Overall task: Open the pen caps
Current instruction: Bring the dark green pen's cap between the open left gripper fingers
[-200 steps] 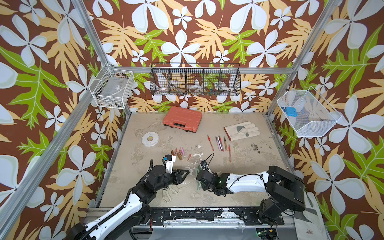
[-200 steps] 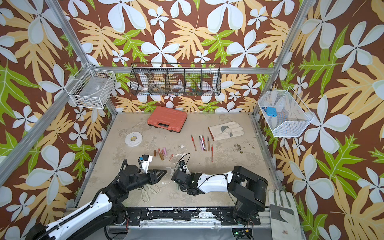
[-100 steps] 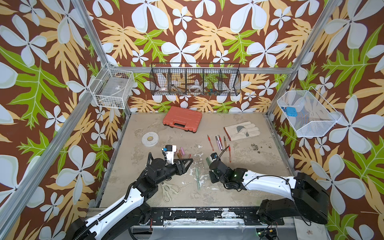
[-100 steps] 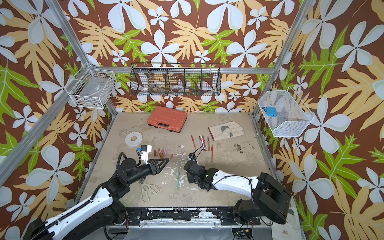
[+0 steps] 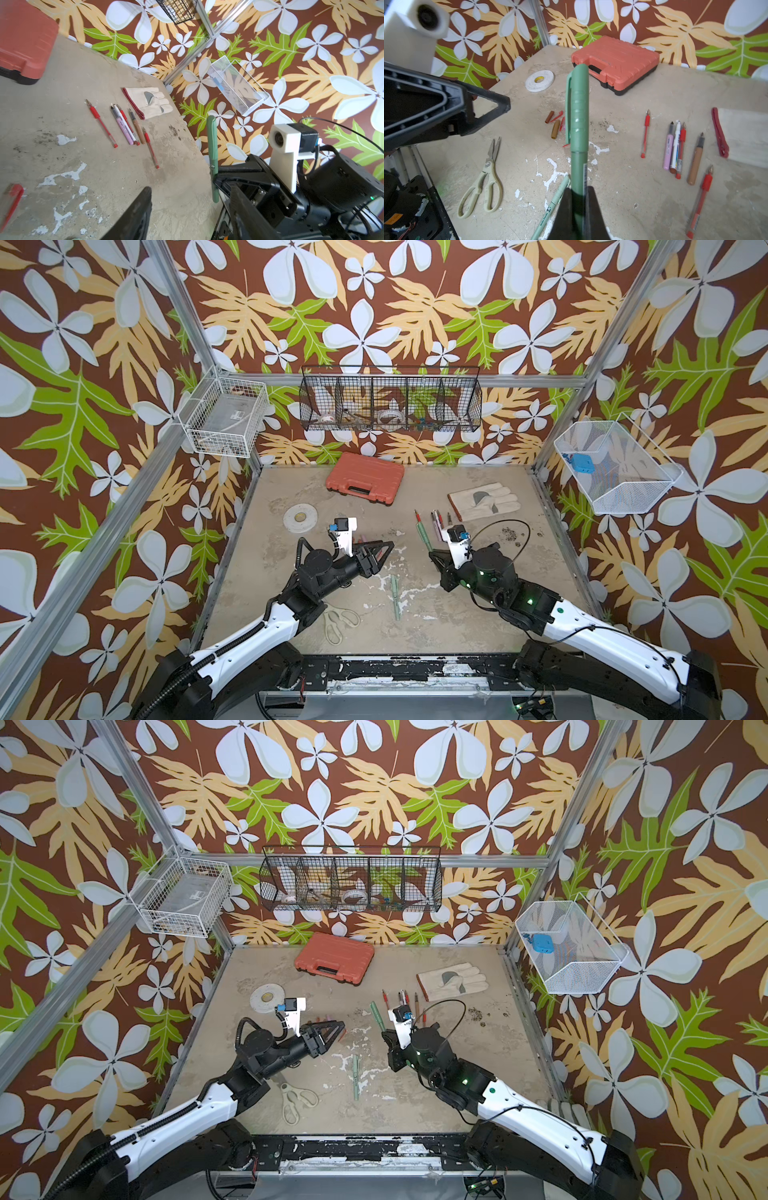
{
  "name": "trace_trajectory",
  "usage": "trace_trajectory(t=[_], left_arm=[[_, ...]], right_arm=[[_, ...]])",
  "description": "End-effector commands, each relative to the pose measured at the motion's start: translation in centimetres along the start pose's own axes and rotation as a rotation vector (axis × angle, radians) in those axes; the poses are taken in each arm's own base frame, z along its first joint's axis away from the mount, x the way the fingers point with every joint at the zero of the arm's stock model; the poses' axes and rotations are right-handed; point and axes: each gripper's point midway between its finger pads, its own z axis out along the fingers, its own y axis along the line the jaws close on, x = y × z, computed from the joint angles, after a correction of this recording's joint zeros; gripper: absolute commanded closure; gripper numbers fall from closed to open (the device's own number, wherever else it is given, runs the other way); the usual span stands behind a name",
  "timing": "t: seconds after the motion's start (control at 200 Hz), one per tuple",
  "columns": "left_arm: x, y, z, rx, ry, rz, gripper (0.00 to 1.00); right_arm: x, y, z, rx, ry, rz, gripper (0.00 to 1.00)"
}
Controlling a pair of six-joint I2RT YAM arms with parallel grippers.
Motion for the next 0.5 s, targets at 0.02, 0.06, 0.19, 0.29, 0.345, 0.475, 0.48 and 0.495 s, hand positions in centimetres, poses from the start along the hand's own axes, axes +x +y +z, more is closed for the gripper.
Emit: trace_trajectory(t=[0.02,0.06,0.19,0.29,0.345,0.475,0.48,0.495], left_arm=[[-1.5,-3.5,-0.8,0.161,-0.079,0.135,0.39],[-1.4,-3.3,-1.1,0.161,-0.089,0.151,0.39],[-1.3,-4.0,-1.7,0.202,-0.101,0.175,0.39],[-1.3,-4.1,-1.9,0.2,-0.106,0.174,0.38],[-1.3,-3.8,-1.9,0.186,-0.106,0.177,0.38],[-0.8,-4.1,-1.5,0.215,-0.075,0.174,0.38],[-0.8,-4.1,-1.5,0.217,-0.073,0.174,0.38],[-0.7,-4.1,-1.4,0.219,-0.069,0.171,0.38]], right_arm=[[-1.0,2.4,-0.5,-0.139,-0.076,-0.11,0.93],[-0.8,2.7,-0.5,-0.158,-0.084,-0.12,0.93],[0.0,3.1,-0.3,-0.195,-0.091,-0.124,0.93],[0.2,3.8,-0.2,-0.231,-0.08,-0.13,0.94],[0.3,4.0,-0.2,-0.247,-0.081,-0.133,0.94],[0.2,4.4,-0.5,-0.267,-0.092,-0.145,0.93],[0.2,4.4,-0.5,-0.268,-0.093,-0.145,0.93],[0.2,4.4,-0.5,-0.272,-0.093,-0.146,0.93]])
